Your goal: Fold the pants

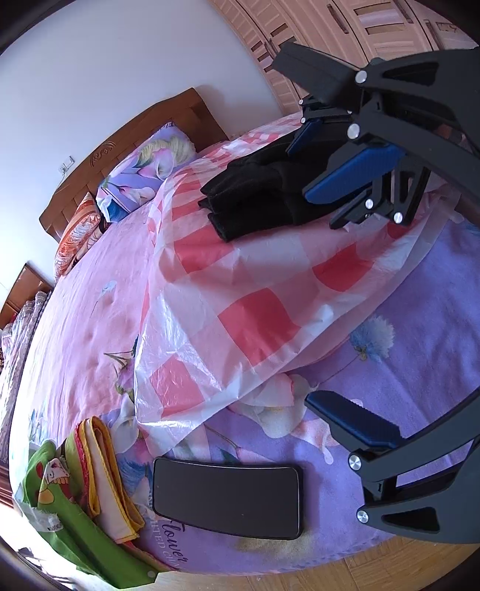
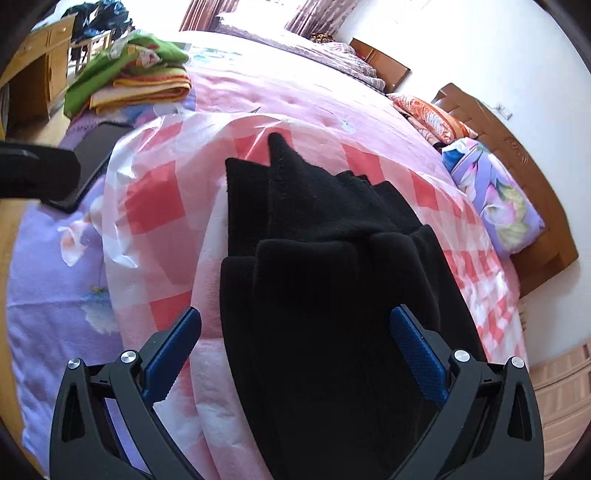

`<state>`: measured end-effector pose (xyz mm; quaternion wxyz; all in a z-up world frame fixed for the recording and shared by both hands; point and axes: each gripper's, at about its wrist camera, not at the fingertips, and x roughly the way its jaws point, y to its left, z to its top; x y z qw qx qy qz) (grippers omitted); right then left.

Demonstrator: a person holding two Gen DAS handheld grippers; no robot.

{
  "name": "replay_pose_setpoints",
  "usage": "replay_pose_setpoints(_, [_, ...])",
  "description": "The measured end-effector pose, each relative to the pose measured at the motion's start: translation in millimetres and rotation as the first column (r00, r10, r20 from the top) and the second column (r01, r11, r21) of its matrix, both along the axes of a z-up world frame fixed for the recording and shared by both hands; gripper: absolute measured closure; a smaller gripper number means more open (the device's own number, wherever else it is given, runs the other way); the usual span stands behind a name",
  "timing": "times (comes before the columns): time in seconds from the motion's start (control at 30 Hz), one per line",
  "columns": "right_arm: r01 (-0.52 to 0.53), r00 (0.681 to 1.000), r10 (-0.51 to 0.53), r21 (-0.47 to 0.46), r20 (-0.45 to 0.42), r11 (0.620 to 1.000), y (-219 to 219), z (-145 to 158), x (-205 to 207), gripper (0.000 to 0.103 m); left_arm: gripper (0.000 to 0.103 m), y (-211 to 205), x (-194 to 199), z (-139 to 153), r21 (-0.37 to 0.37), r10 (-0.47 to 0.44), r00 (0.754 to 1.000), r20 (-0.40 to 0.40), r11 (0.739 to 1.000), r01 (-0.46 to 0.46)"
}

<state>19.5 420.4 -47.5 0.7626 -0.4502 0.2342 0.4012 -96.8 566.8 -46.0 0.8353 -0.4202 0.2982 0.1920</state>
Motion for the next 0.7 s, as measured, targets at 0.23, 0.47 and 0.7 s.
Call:
replay_pose_setpoints(0.23, [0.09,0.964,-0.034,0.205,-0.263,0.975,-17.3,23.7,36.2,0.046,0.002,7.1,-13.8,-16.4,-0.033,0.026,0.999,-0.021,0.999,-0.027])
replay_pose_setpoints(0.47, [0.245,0.767,0.02,0.322,-0.641,0.915,-39.0,35.8,95.8,0.049,0.002,-12.0,8.1,-19.8,-0.028,-0.048,0.998,-0.03,0.998,0.047])
replay_pose_setpoints(0.7, [0.281,0.735,0.045,0.364,-0.677,0.888,-48.0,44.5,96.4,0.065,0.002,-36.9,41.3,-17.6,-0.066,-0.123,0.992,0.007,0.99,0.123])
